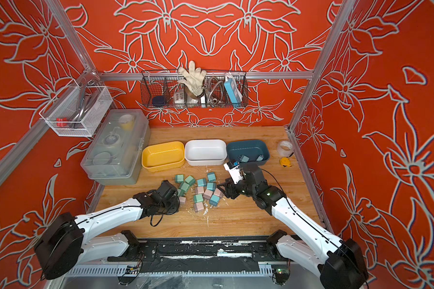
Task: Place the plugs by color into the storage box
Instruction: Pick up the plug from the center of the board.
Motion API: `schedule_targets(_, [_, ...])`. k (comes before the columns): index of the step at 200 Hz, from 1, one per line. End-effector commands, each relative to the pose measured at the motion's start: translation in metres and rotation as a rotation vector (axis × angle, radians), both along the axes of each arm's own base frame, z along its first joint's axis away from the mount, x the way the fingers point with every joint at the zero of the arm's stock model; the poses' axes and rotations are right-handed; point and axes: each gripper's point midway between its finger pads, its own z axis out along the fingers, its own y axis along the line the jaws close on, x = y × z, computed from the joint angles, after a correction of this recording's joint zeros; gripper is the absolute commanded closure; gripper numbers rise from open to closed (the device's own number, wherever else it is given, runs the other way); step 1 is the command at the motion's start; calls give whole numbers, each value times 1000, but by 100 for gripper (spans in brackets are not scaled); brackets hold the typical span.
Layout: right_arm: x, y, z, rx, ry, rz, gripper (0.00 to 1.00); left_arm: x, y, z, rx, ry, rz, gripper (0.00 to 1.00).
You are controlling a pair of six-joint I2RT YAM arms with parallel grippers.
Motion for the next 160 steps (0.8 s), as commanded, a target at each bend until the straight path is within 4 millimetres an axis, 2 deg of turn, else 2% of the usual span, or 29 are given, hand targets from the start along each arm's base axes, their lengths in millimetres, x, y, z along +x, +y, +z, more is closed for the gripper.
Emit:
schedule_targets(1, [1, -3, 1, -22, -38, -5, 41, 4, -4, -6, -14, 10, 17, 38])
schedule_targets(31, [5, -4, 0, -37, -50, -17, 39, 8, -5, -12, 46, 40, -21, 29])
schedule_targets(77, [5, -5, -8, -49, -36, -24, 39, 12, -12, -21, 75, 80, -67, 30])
schedule_targets(116, [4, -11, -14, -66, -41, -42, 39, 9, -9, -19, 94, 81, -82, 36])
schedule_targets(160, [5, -15, -16, -82, -58, -58, 39, 8, -5, -8, 78, 43, -71, 51])
